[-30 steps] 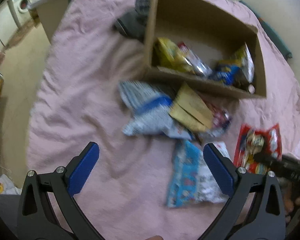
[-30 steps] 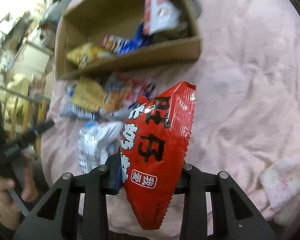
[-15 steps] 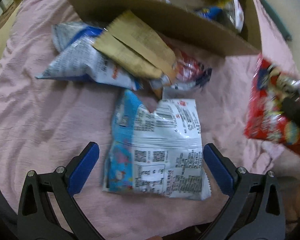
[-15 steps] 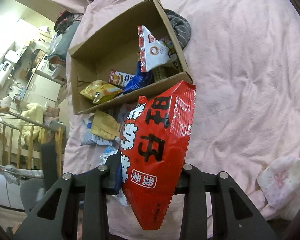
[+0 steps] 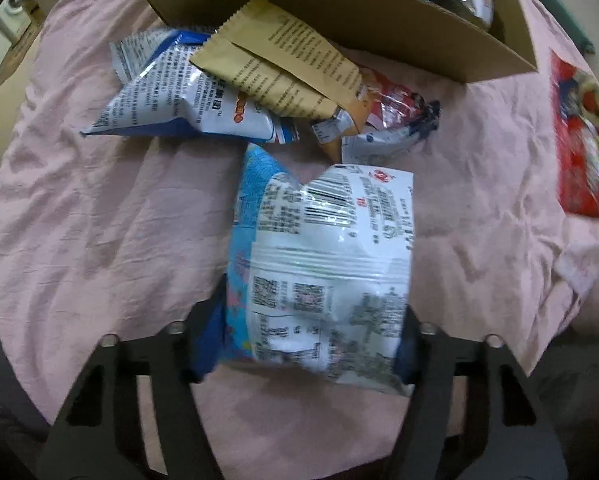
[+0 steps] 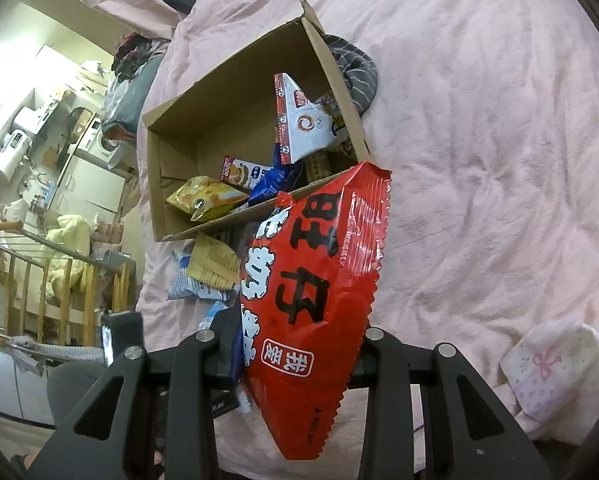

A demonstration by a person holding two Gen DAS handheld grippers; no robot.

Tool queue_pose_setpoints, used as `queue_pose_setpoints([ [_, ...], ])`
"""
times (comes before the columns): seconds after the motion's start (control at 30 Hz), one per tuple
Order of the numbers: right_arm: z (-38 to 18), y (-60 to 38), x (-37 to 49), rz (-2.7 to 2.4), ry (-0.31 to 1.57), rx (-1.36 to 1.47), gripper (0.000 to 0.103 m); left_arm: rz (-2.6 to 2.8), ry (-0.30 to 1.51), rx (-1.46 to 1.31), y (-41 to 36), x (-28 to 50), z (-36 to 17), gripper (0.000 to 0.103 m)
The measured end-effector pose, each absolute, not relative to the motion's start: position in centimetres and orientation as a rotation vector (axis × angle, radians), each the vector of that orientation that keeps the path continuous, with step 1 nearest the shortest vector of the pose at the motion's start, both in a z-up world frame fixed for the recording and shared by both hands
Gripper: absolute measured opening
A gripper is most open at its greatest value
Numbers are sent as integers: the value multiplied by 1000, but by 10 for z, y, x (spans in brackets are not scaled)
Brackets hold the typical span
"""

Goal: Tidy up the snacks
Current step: 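Lower both bags into the cardboard box and open both grippers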

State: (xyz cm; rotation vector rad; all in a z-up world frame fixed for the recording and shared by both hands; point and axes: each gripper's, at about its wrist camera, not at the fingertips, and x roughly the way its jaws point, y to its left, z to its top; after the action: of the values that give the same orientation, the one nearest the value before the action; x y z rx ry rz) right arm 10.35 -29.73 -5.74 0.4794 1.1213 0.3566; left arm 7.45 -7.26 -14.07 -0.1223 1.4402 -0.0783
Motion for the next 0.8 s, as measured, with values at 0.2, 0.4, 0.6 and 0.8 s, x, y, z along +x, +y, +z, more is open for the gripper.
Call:
queue_pose_setpoints([
  [0.2, -55, -290, 104, 374, 1117, 467, 36, -94, 1380, -46, -62, 64, -115, 56],
  [0.4, -52, -287, 104, 385, 1104, 473, 36, -78, 1280, -49, -44, 67, -69, 56],
  [0.6, -40, -272, 118, 399, 1059, 421, 36, -28, 1144, -35, -13, 110, -25, 56],
  [0.8, -23, -246, 138, 363, 982, 320, 36, -28, 1095, -55, 0, 141, -9, 56],
])
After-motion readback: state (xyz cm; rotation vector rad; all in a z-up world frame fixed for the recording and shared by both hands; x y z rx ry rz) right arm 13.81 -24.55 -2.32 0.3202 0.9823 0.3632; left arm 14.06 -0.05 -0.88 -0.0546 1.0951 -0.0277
